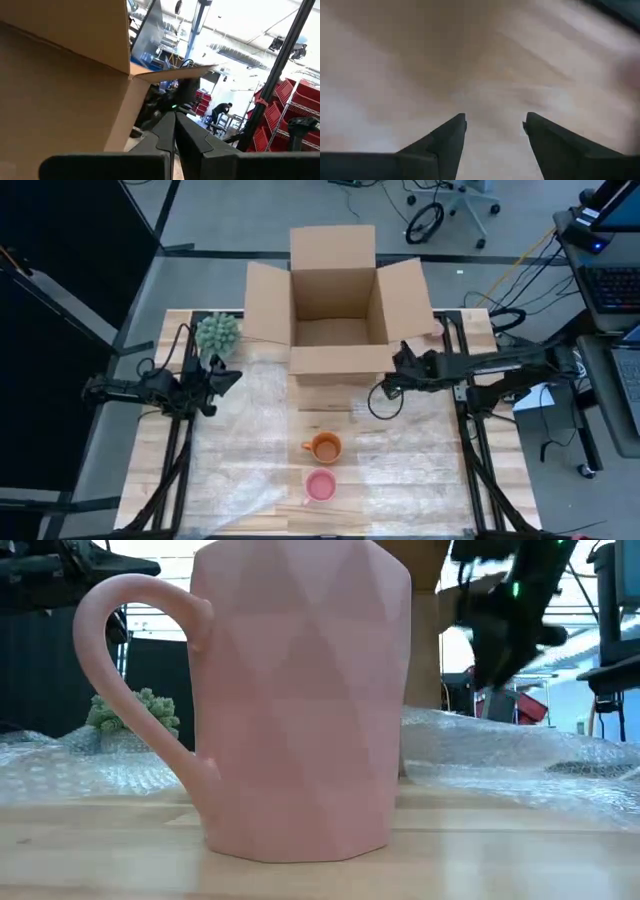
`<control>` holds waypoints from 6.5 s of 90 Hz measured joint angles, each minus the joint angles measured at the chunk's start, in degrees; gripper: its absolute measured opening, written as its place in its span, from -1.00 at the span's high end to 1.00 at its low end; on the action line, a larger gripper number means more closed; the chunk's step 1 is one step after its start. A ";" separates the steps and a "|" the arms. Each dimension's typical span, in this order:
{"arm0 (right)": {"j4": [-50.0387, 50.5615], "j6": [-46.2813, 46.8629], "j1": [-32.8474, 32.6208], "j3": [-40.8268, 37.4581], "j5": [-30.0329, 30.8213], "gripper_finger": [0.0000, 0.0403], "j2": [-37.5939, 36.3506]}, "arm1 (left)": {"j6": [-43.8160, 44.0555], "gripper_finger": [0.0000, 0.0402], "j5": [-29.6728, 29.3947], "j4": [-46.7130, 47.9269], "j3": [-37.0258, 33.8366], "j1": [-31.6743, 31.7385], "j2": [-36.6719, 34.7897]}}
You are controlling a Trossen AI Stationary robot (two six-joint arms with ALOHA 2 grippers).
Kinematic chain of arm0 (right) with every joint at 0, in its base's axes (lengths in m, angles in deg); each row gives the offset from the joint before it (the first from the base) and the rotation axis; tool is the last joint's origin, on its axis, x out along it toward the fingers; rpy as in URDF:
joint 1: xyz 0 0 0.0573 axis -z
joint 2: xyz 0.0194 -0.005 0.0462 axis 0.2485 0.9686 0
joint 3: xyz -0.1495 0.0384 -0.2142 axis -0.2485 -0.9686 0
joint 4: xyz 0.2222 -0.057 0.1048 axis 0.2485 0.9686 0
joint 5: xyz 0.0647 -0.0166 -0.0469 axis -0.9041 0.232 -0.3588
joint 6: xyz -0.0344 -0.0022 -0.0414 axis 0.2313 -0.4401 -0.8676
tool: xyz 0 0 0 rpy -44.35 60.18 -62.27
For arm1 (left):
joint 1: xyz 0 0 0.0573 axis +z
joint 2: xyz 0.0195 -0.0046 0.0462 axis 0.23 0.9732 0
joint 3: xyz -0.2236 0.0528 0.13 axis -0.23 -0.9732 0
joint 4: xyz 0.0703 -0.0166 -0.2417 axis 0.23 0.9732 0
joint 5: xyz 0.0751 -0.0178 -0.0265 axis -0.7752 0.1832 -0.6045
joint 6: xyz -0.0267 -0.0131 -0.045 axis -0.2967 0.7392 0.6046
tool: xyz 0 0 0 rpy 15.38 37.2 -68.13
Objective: Wrap mug
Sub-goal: Wrap the yellow mug with bubble wrap
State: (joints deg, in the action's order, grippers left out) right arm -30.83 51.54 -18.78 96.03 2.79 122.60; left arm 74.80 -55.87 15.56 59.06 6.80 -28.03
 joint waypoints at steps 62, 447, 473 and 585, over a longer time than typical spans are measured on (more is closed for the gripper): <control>-24.07 -2.42 -18.06 17.88 -0.30 0.03 28.78 | -1.16 1.00 0.00 0.20 0.00 -0.01 0.00; -22.32 8.53 -51.28 23.84 -20.24 0.17 44.93 | -1.18 1.00 0.50 2.78 0.00 -0.01 0.02; -17.11 6.65 -52.14 23.84 -16.99 0.28 47.83 | -1.14 1.00 0.92 2.80 0.00 -0.01 0.02; 23.82 9.43 -40.76 23.73 -9.00 1.00 21.09 | -1.04 1.00 1.49 2.82 0.00 0.00 0.00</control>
State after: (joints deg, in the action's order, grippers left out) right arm -7.01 60.97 -59.54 119.76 -6.21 143.70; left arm 73.76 -54.39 18.38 59.06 6.80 -28.03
